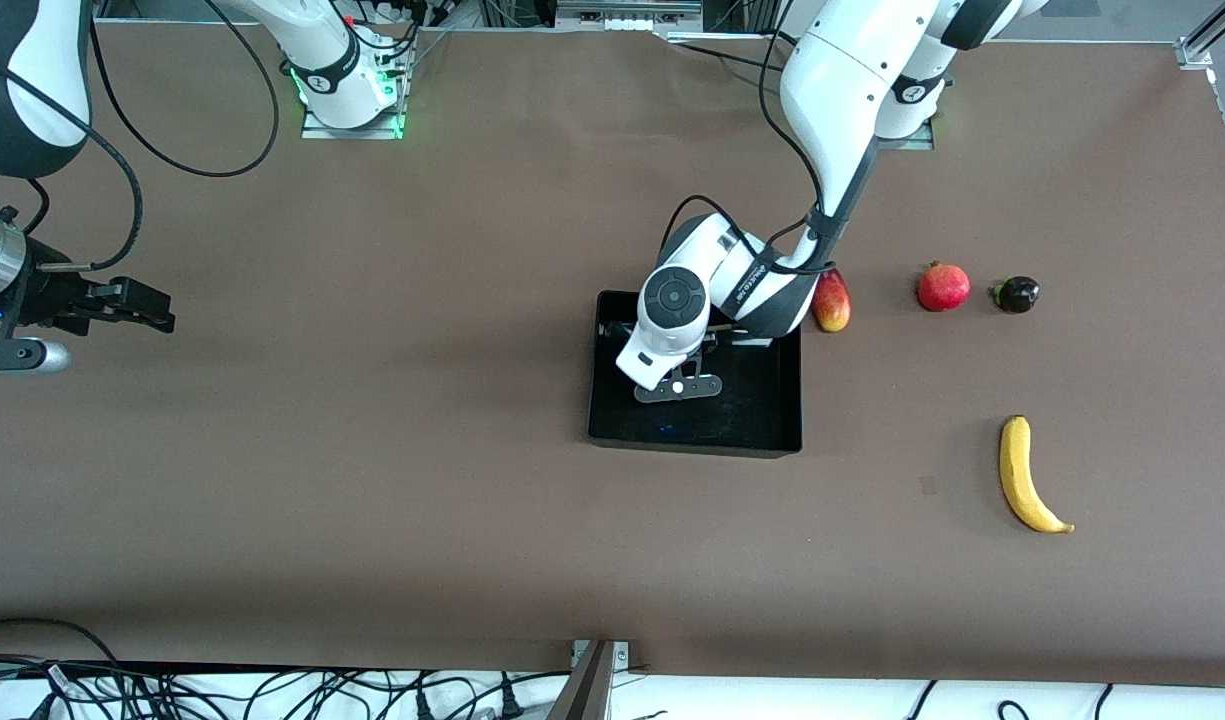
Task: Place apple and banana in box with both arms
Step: 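Carry the apple over the box and lower it inside with the left gripper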
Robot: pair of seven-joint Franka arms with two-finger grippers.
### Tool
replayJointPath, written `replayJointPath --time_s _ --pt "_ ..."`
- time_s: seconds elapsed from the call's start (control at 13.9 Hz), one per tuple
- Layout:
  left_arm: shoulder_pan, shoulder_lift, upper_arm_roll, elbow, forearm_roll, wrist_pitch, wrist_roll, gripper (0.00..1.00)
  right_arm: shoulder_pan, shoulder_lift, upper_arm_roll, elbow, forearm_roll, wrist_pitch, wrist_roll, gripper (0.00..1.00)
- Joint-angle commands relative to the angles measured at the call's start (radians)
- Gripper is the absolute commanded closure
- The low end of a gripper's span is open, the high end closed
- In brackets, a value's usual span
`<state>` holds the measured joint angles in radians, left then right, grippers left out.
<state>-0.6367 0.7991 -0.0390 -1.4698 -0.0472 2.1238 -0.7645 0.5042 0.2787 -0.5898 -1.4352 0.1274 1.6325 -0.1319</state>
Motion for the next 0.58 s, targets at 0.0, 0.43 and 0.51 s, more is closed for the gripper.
replayJointPath --time_s 0.0,0.43,0.51 --pt "-0.028 -0.012 0.011 -0.029 -0.023 0.013 0.019 1.00 -0.006 -0.012 0.001 -0.007 0.023 -0.010 -0.020 0.00" --pt "-0.031 -0.011 0.011 -0.026 -0.017 0.015 0.020 0.61 -0.006 -0.012 0.001 -0.007 0.020 -0.011 -0.018 0.00" --pt "-0.029 -0.011 0.011 -0.023 -0.017 0.015 0.019 0.51 -0.006 -0.012 0.001 -0.007 0.020 -0.011 -0.018 0.00"
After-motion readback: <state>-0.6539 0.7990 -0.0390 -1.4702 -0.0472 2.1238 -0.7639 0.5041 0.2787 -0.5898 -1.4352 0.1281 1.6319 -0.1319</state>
